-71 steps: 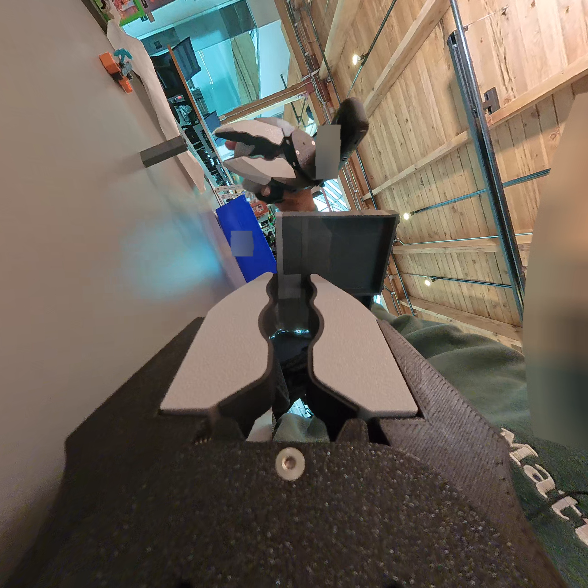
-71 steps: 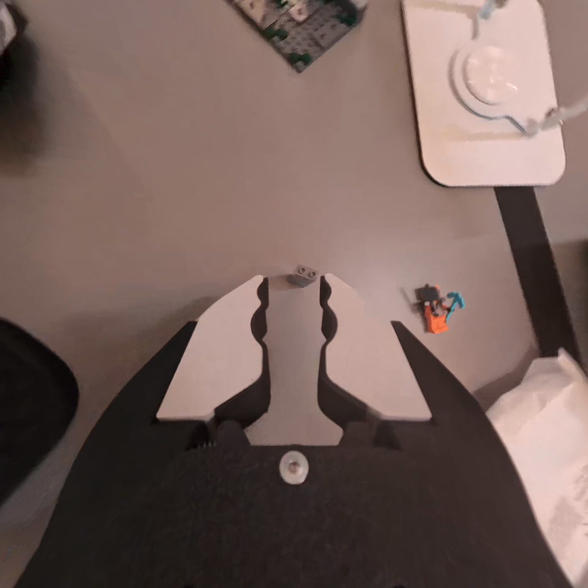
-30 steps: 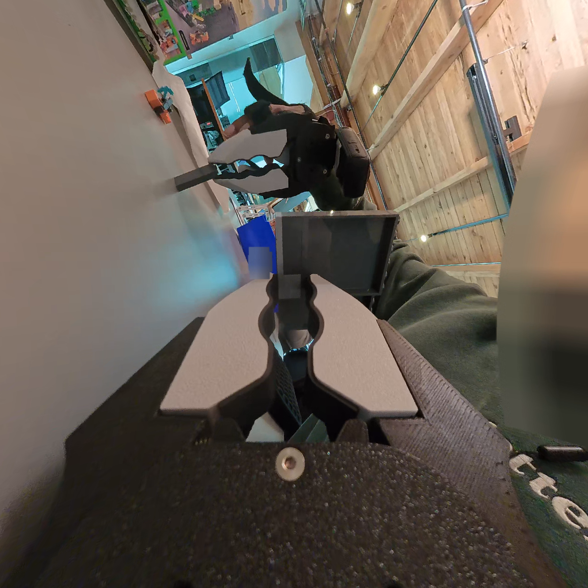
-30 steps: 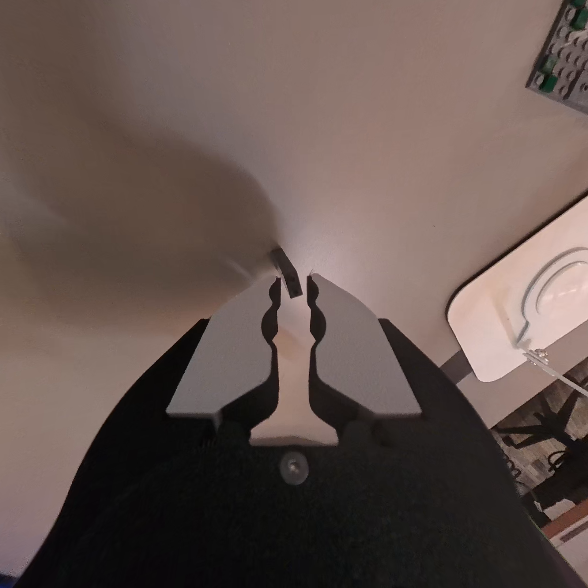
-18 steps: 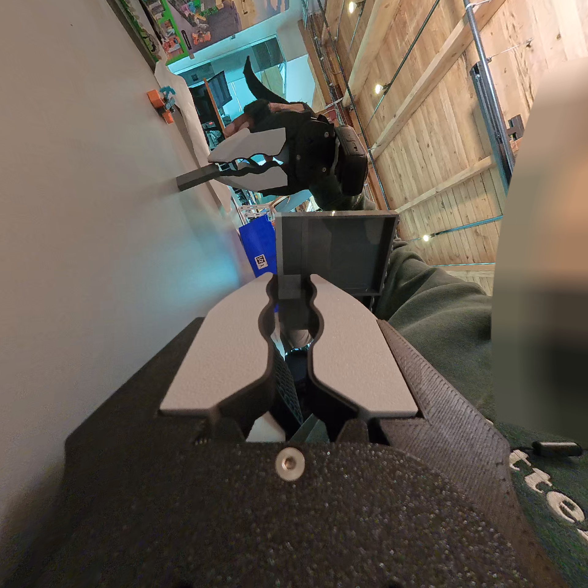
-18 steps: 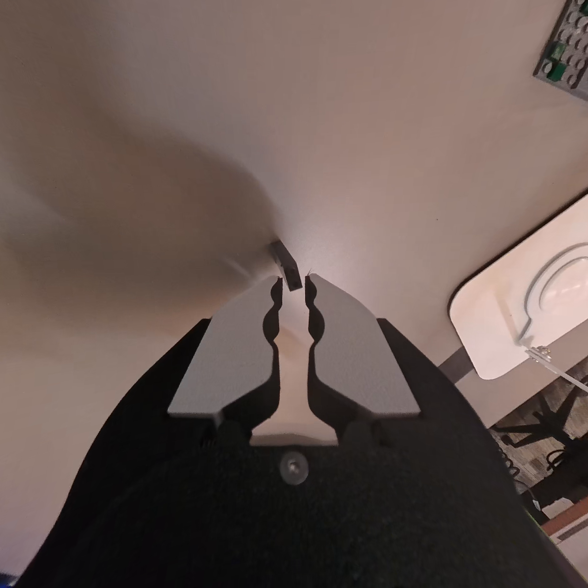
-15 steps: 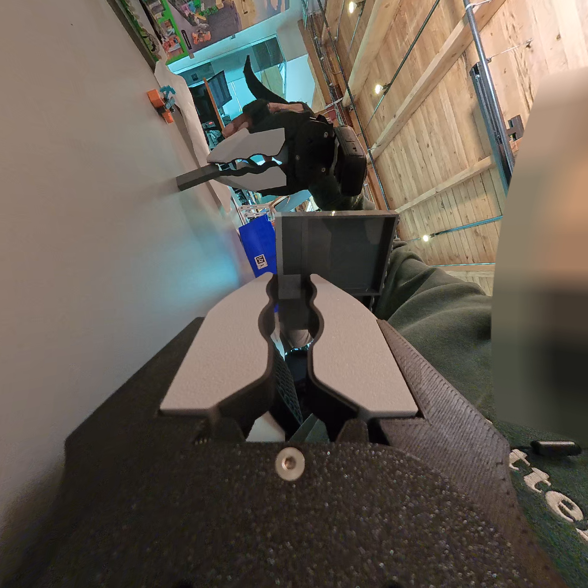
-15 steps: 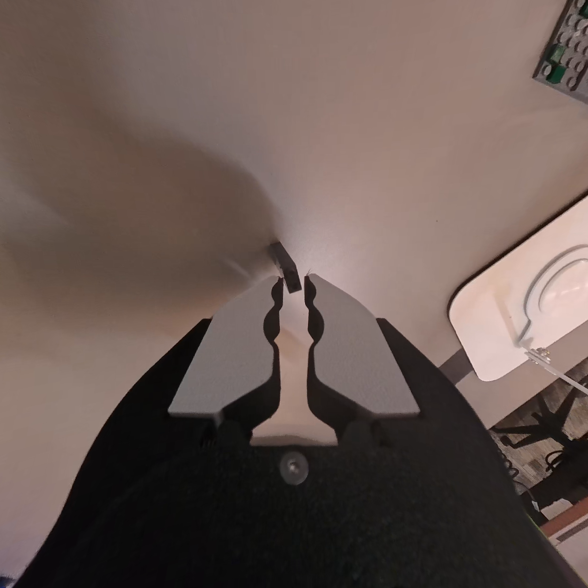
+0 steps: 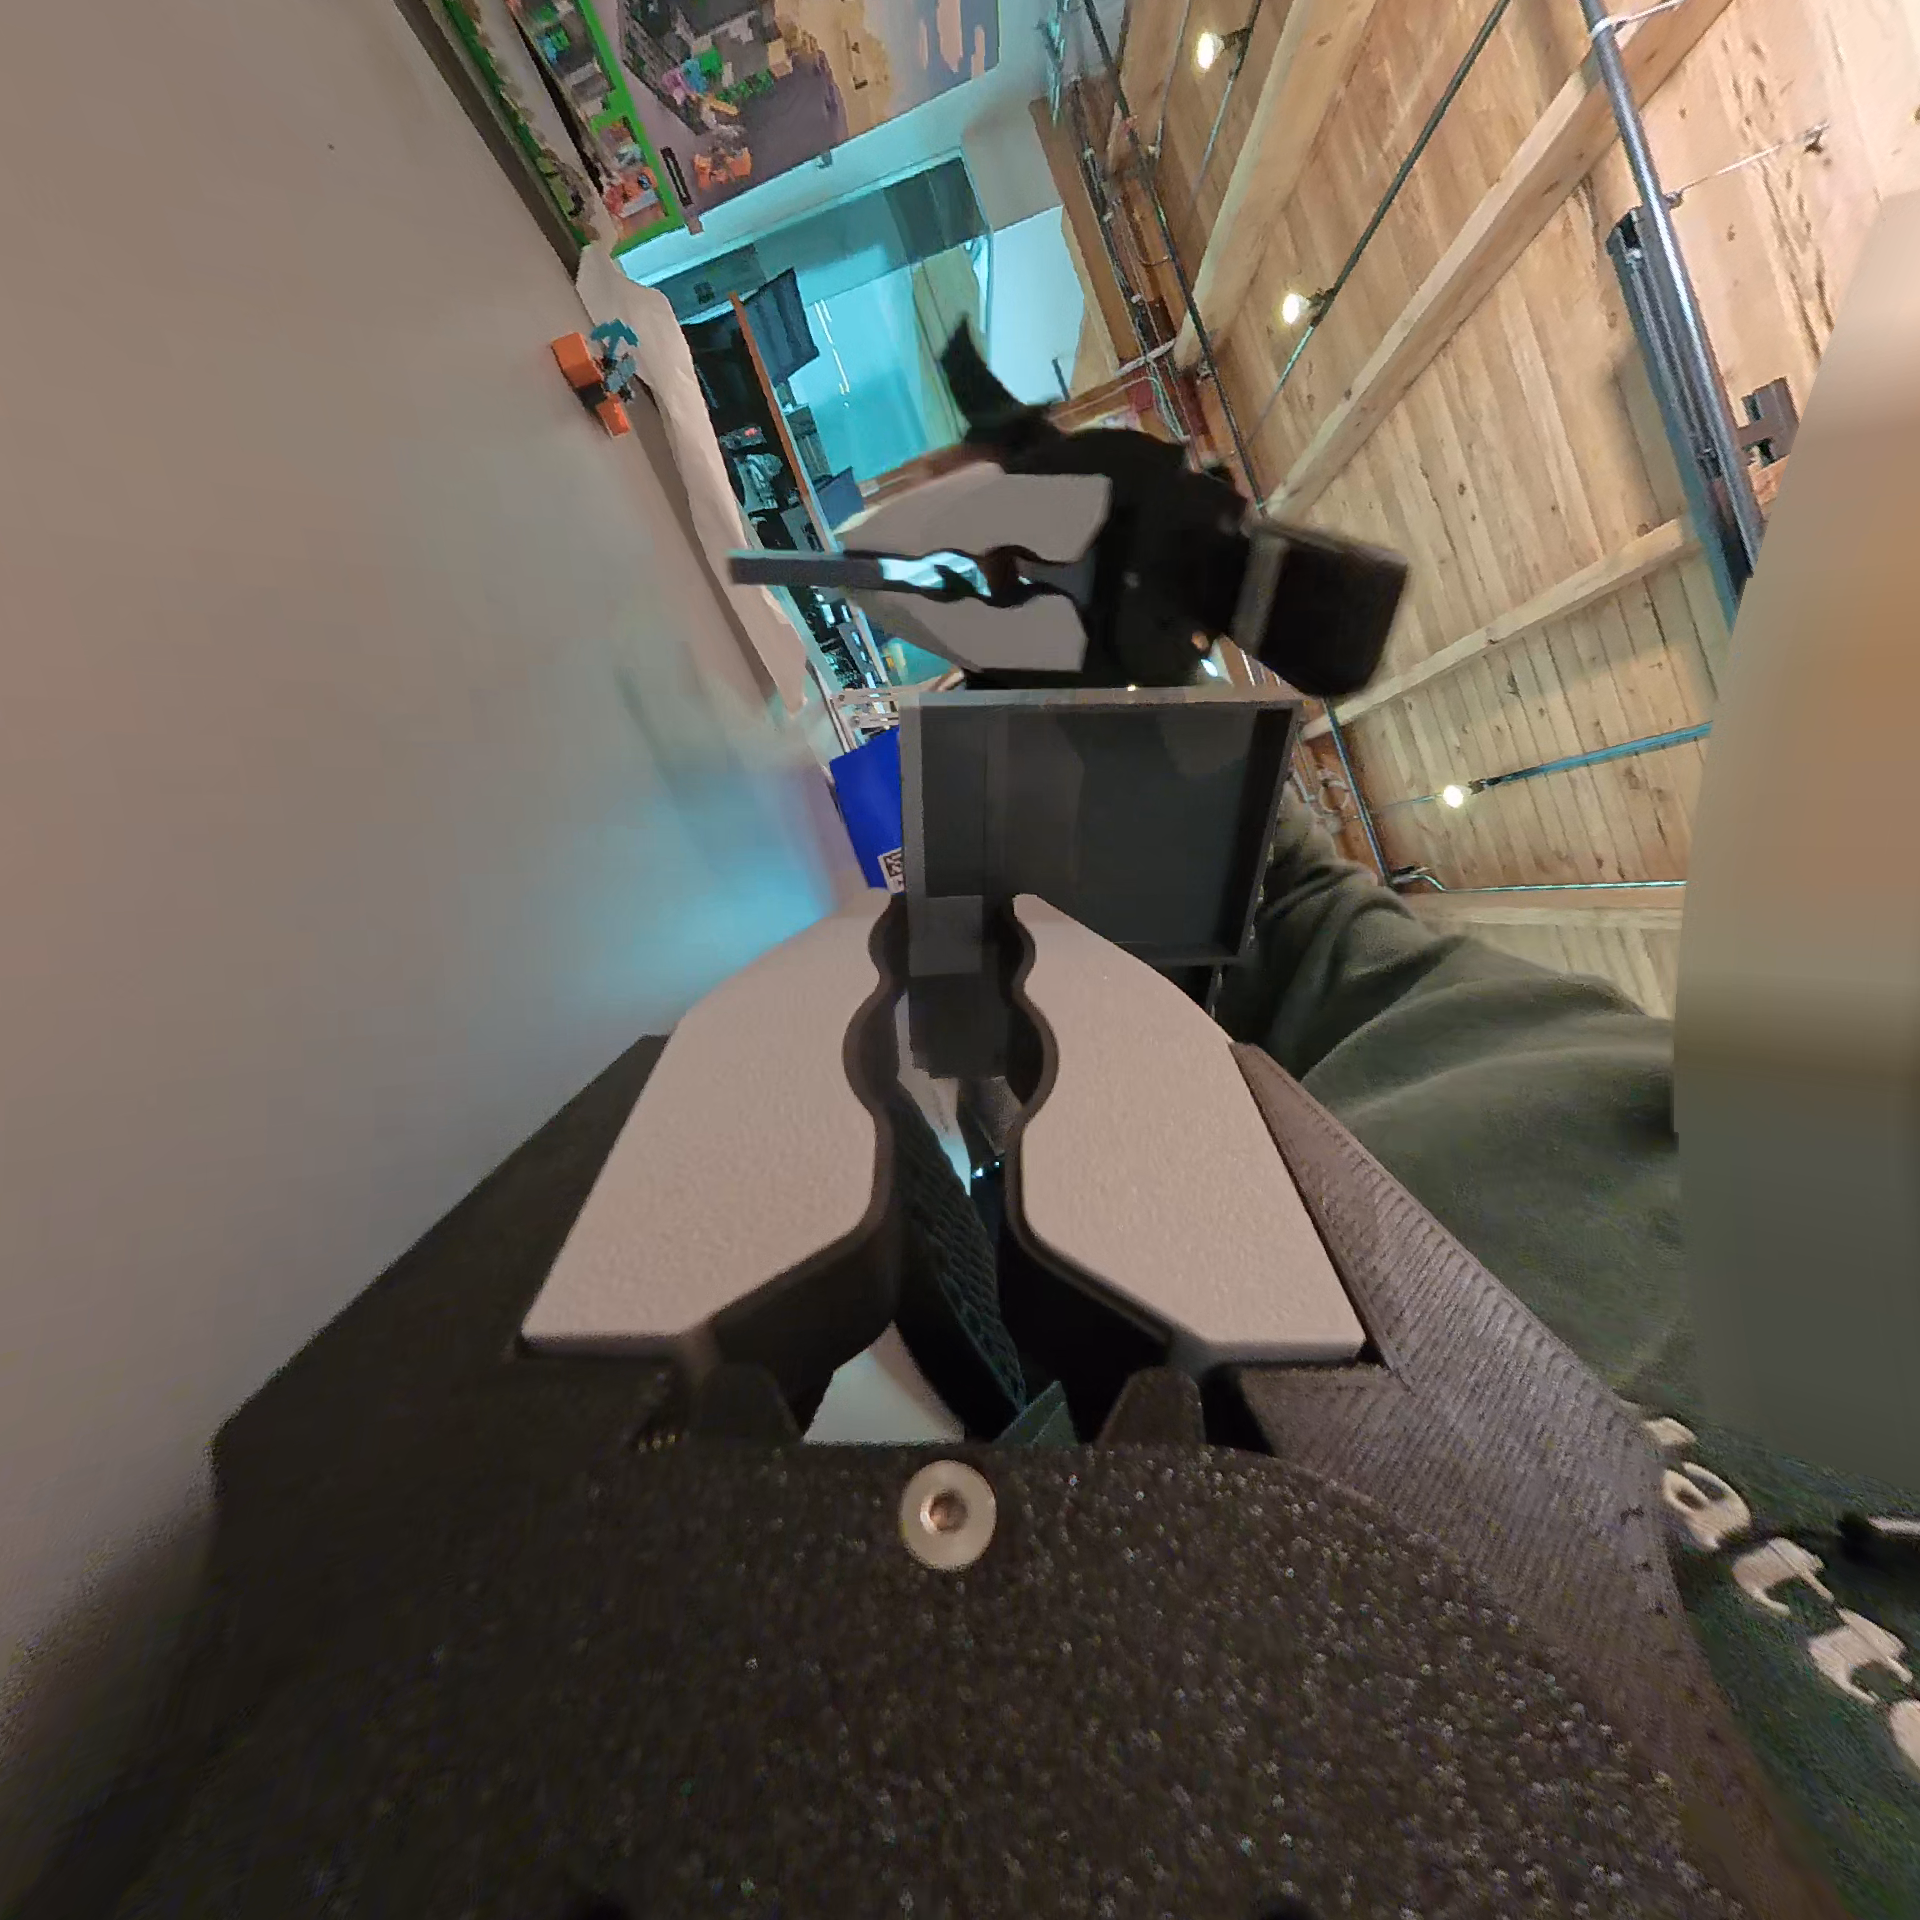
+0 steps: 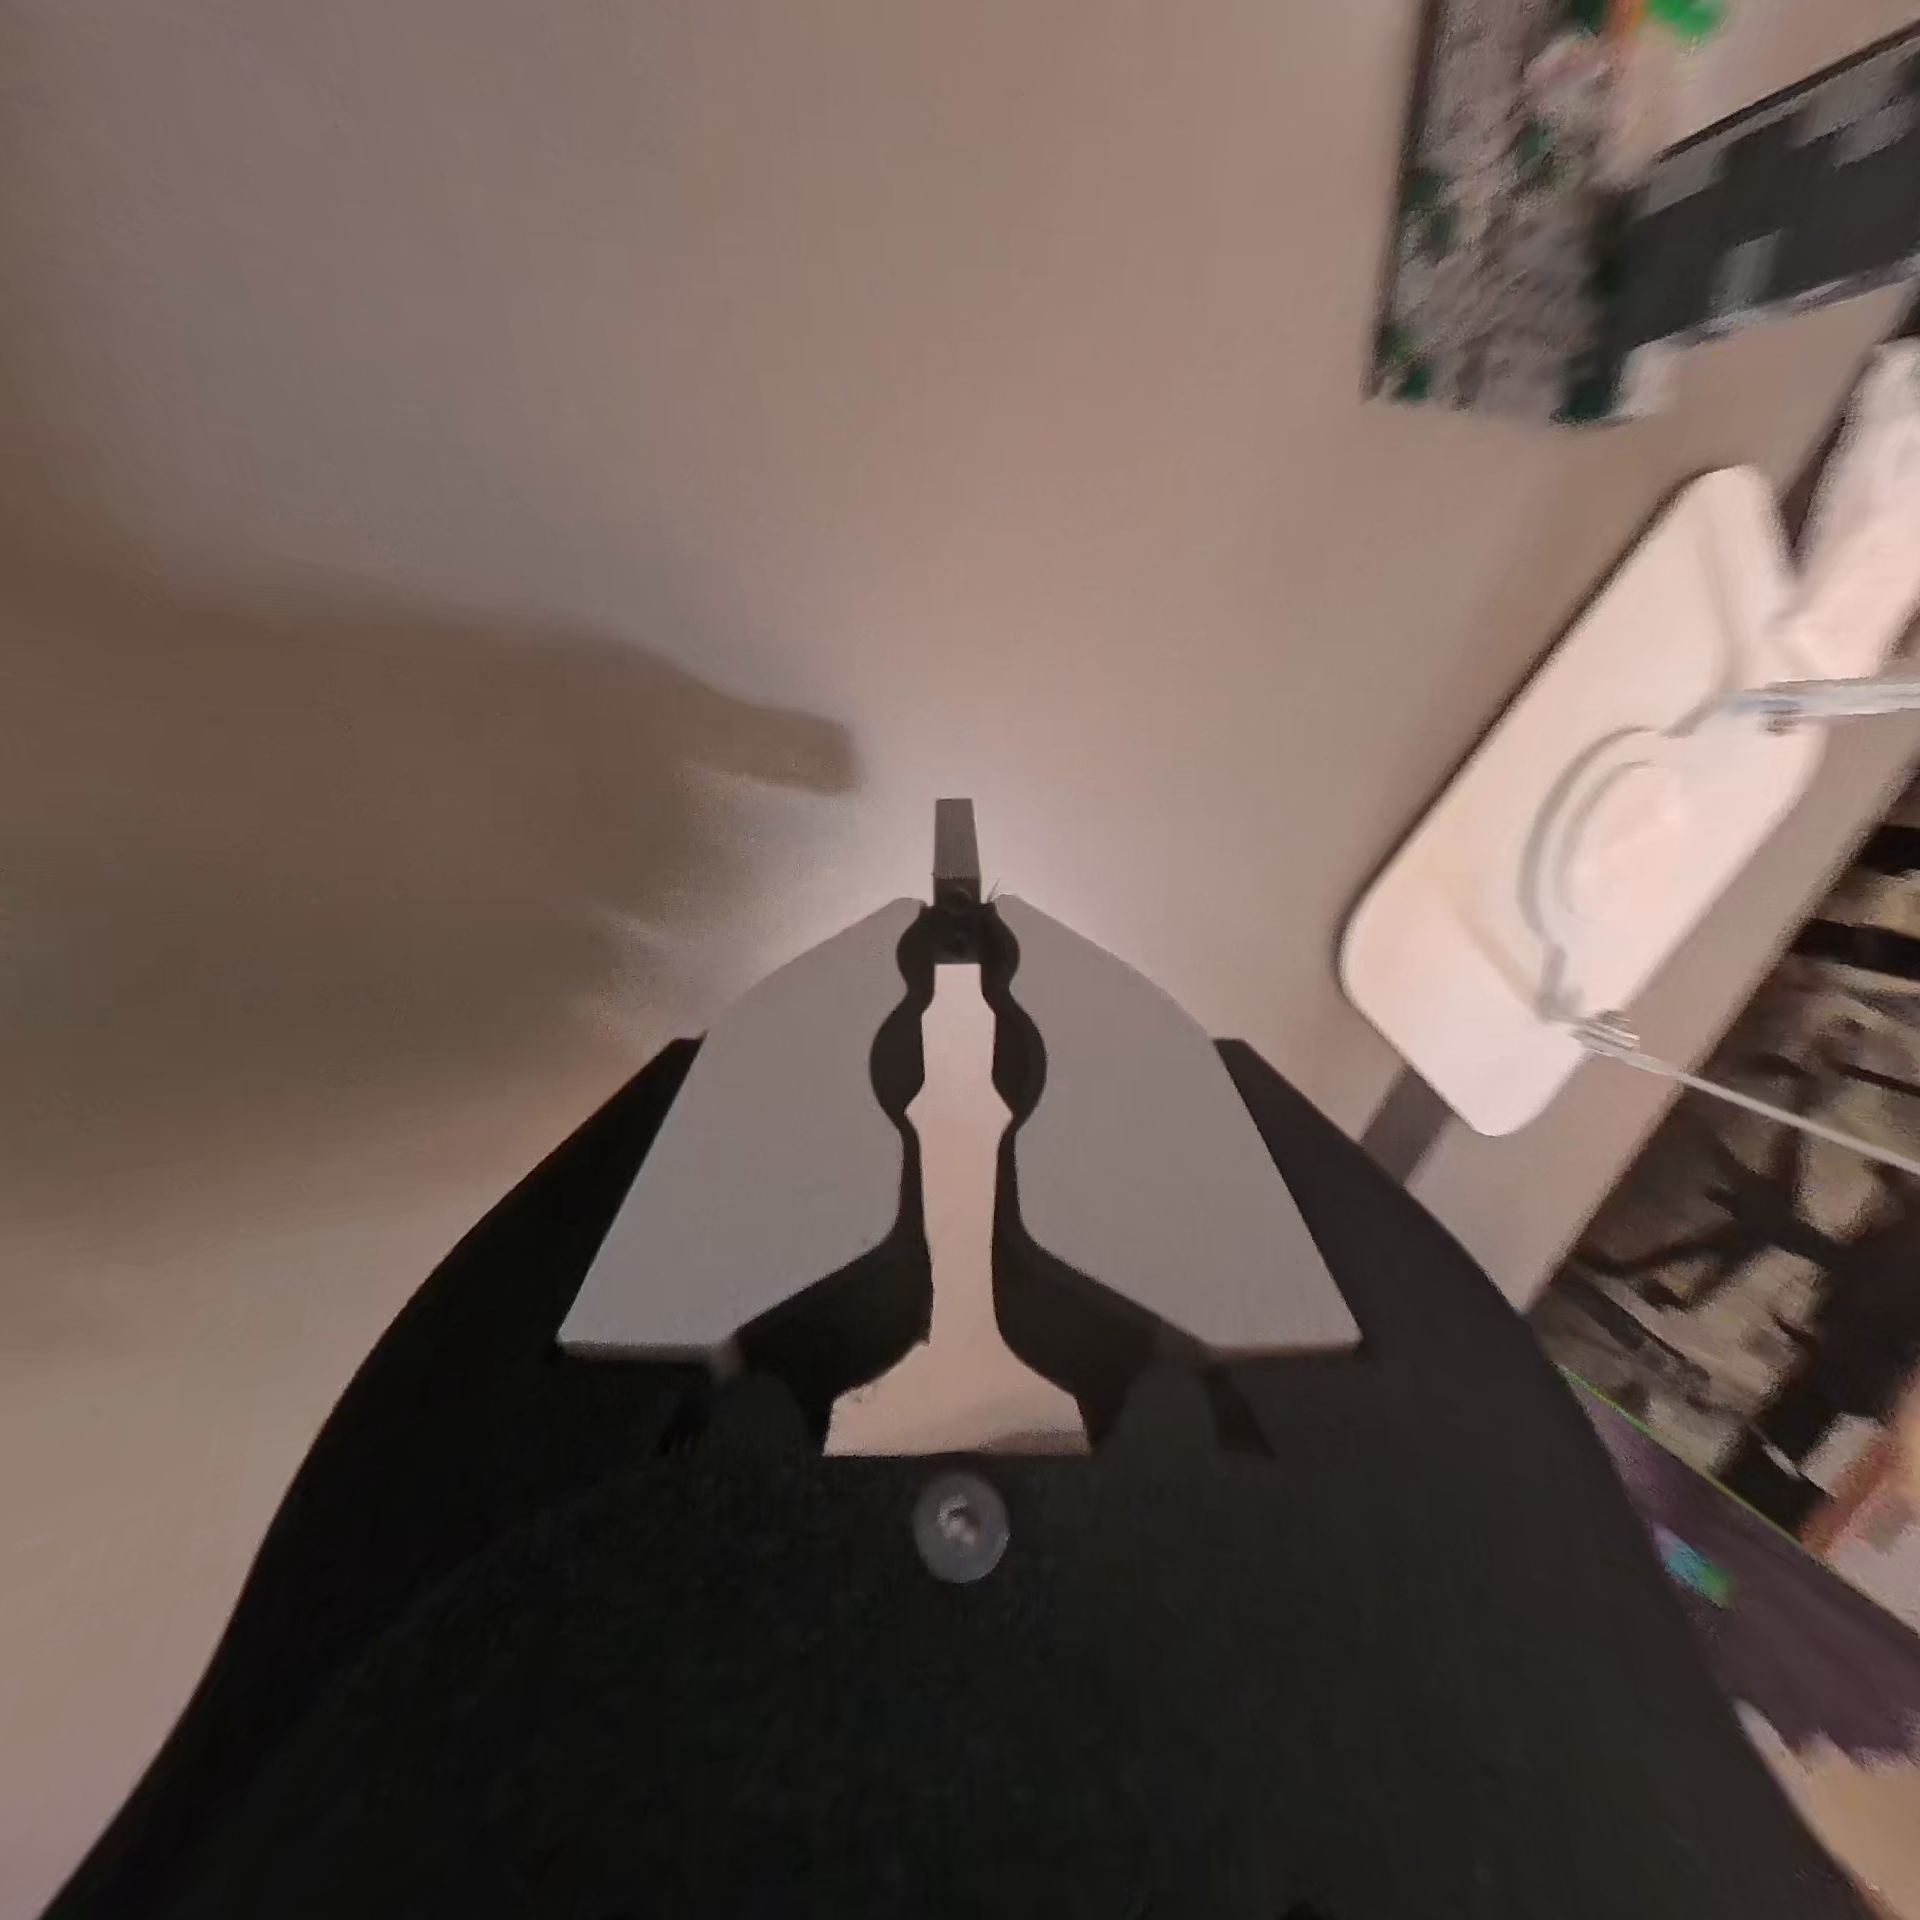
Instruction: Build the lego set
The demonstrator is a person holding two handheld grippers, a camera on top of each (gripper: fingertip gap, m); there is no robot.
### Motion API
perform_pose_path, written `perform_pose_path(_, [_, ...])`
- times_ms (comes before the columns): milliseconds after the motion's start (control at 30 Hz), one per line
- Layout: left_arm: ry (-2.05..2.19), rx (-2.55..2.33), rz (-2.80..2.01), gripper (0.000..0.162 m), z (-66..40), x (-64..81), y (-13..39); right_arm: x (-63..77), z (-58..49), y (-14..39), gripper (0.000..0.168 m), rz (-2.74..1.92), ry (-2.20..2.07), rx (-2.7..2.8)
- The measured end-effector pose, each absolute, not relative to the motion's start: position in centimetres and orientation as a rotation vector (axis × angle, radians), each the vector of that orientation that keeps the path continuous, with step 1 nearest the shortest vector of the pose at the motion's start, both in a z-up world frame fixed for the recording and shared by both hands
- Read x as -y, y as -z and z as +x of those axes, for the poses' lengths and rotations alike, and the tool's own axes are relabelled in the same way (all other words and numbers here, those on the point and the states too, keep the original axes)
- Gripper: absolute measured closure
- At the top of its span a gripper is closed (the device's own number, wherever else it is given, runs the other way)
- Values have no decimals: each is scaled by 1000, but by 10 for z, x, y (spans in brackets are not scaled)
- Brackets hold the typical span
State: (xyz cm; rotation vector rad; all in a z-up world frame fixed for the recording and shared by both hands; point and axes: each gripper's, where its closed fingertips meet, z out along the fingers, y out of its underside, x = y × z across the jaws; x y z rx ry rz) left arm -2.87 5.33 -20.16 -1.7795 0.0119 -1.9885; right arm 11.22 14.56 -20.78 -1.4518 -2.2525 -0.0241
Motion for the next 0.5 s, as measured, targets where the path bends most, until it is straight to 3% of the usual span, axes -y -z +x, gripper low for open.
perform_pose_path(500, [1541,-282,-1740,146,-36,-49,183,-57,12,157,161,-1091,351,2025])
